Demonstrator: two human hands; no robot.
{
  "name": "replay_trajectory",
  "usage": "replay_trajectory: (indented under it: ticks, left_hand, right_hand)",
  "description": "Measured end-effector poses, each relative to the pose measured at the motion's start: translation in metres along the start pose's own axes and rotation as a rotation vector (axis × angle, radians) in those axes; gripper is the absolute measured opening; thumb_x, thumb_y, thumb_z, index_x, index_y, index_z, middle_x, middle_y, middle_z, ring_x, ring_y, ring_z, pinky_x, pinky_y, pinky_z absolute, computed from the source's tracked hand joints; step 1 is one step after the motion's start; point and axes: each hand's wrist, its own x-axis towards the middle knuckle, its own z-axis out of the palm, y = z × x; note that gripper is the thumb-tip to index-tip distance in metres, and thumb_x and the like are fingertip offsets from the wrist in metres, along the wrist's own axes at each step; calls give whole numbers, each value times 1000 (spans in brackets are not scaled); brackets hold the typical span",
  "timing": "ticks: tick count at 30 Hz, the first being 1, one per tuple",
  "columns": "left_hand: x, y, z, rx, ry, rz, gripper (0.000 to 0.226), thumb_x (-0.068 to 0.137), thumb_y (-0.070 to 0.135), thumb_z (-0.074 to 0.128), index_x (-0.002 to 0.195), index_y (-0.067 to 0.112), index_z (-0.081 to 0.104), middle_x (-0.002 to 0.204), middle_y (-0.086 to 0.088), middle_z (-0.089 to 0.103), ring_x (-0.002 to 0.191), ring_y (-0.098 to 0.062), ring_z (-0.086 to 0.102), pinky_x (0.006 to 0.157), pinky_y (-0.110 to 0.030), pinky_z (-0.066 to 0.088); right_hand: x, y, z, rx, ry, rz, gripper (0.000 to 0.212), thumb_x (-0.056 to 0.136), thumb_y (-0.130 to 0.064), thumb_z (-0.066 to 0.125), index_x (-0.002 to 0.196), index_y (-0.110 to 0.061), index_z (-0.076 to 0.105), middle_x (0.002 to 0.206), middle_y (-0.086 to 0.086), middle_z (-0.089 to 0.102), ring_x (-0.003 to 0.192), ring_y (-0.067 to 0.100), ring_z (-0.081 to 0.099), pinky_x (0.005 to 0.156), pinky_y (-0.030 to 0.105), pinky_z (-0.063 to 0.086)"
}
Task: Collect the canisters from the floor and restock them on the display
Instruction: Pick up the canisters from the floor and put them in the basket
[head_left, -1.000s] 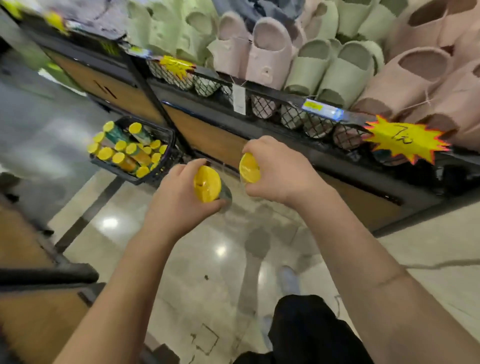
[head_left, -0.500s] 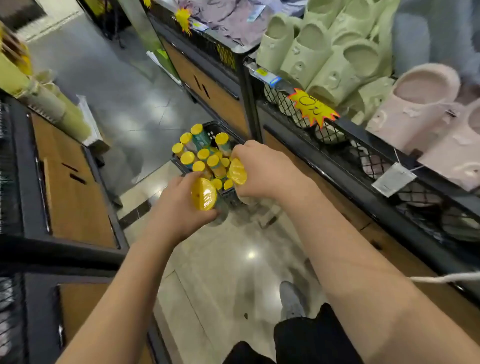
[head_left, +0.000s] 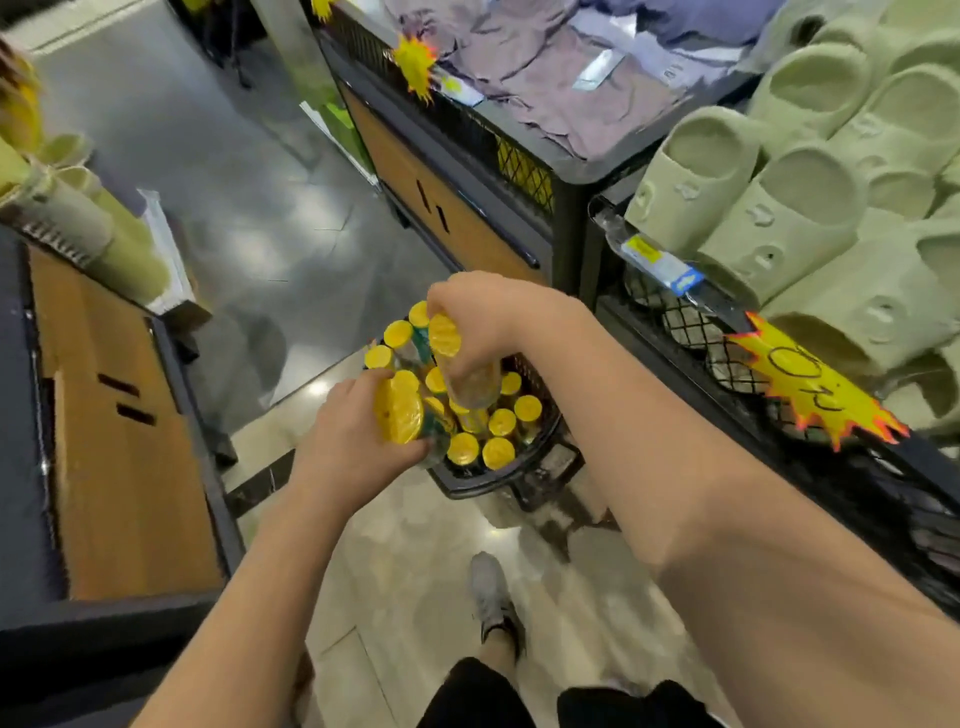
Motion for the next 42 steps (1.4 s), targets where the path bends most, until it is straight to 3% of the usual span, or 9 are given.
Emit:
replay_trajectory:
  ticks: [5,10,13,17,23,27,32,38,42]
  left_hand:
    - [80,-23,-5,-11,-15,35,84,66,45,86,139,35,46,133,1,52,128,-22,48,96,-38,46]
    - [137,-37,20,-35,-51,17,92,63,53,85,142,32,42,136,1,51,127,-22,48,96,-42,48]
    - [156,-46,48,-50,-85,6,93,62,59,81,142,33,41,136,2,51,127,-21,49,97,-42,49]
    - [164,-55,88,-70,-101,-46,93,66,54,86,144,34,39,138,3,47,127,-19,48,98,-40,48]
    - [169,-80,140,-79,-138,-114,89,67,52,85,141,30,40,137,2,48,127,-21,48,96,-40,48]
    - [171,-94,169,-92,-161,-159,89,69,49,85,141,27,38,137,1,46,126,-21,48,97,-39,48]
    - [179,-112,201,-78,-176,-198,87,70,49,84,140,30,36,136,3,44,125,-21,49,94,-41,51]
    - [184,-132,239,-63,-185,-217,89,70,50,84,142,29,37,138,2,43,127,-22,49,92,-41,52]
    - [187,-140,269,-35,-168,-219,91,68,47,86,143,26,38,137,1,38,126,-26,49,88,-43,54]
  right_hand:
    - [70,15,-6,-87,-57,-86,69,63,-41,87,117,-25,46,114,-1,49,107,25,55,87,44,53]
    - [103,57,17,-58,5,-108,64,74,-41,79,125,-22,45,120,0,47,102,24,57,71,37,47]
    - [115,84,37,-24,4,-113,64,75,-40,80,126,-22,46,117,-1,46,96,23,58,70,42,53]
    - [127,114,61,-25,-62,-80,61,75,-38,80,122,-22,46,116,-1,44,96,22,56,73,45,55]
    - [134,142,118,-26,-44,-102,59,70,-34,84,114,-15,50,109,1,46,88,25,55,64,44,53]
    - [148,154,147,-43,-129,-86,66,73,-40,84,120,-15,45,115,2,42,87,21,48,61,36,45]
    - [161,162,181,-21,-177,-62,60,75,-32,84,117,-16,43,114,2,41,91,24,52,61,34,37]
    - [170,167,222,4,-236,18,55,76,-28,79,114,-20,40,122,3,39,107,28,53,75,42,50]
    - [170,171,243,32,-235,49,52,79,-23,78,114,-21,40,126,1,40,115,26,51,73,34,37]
